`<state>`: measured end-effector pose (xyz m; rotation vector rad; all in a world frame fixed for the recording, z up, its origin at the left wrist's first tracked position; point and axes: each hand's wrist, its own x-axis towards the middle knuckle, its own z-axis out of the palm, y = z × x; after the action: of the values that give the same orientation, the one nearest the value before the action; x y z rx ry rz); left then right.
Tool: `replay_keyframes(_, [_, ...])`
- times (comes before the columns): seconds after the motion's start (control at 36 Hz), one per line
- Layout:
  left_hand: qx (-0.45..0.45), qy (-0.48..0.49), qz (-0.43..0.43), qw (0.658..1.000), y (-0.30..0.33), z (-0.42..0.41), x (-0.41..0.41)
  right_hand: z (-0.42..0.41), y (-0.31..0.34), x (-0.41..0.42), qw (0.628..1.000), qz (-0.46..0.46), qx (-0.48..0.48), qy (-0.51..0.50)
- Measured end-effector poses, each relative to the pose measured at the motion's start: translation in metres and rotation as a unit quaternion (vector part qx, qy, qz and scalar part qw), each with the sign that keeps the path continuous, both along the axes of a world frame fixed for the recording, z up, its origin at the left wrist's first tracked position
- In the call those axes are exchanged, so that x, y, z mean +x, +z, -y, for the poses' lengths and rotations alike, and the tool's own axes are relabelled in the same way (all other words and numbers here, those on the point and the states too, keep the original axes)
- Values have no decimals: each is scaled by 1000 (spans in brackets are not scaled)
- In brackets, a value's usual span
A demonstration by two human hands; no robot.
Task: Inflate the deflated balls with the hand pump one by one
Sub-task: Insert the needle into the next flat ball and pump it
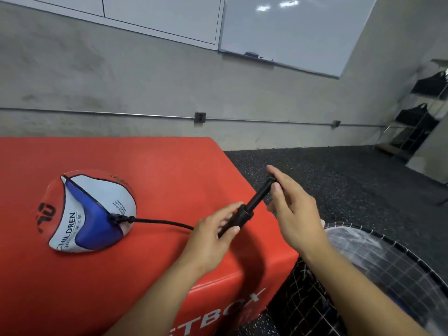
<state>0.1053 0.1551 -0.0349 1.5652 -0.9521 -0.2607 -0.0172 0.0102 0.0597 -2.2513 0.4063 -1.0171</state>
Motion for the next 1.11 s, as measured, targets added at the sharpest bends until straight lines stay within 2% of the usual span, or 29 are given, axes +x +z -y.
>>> replay_keyframes(0.22, [-3,19,-5,1000,-2,6,2,0,-14,3,990,-136,-13,34])
replay_keyframes(0.31, [0,21,-8,1000,-1,8,0,4,-20,5,987,-154,-1,37])
replay_keyframes(0.47, [-1,13,-7,1000,5,5,-3,4,-27,8,991,-98,63,72])
replay_keyframes(0.61, [-7,5,-2,1000,5,3,-4,7,-18,6,994,-69,47,74])
replay_keyframes(0.75, [7,-9,17,1000,4,3,-9,19,8,-7,990,50,128,30])
replay_keyframes(0.89, [41,-13,40,998,2,6,-13,34,26,-28,978,138,153,-21])
replay_keyframes(0.94, [45,-14,47,998,2,6,-13,34,26,-32,980,139,140,-35])
replay_keyframes(1.06, [35,-5,40,999,-1,4,-10,29,19,-23,990,106,43,-81])
replay_keyframes(1.11, [29,-1,33,999,-1,1,-9,27,18,-17,991,100,33,-80])
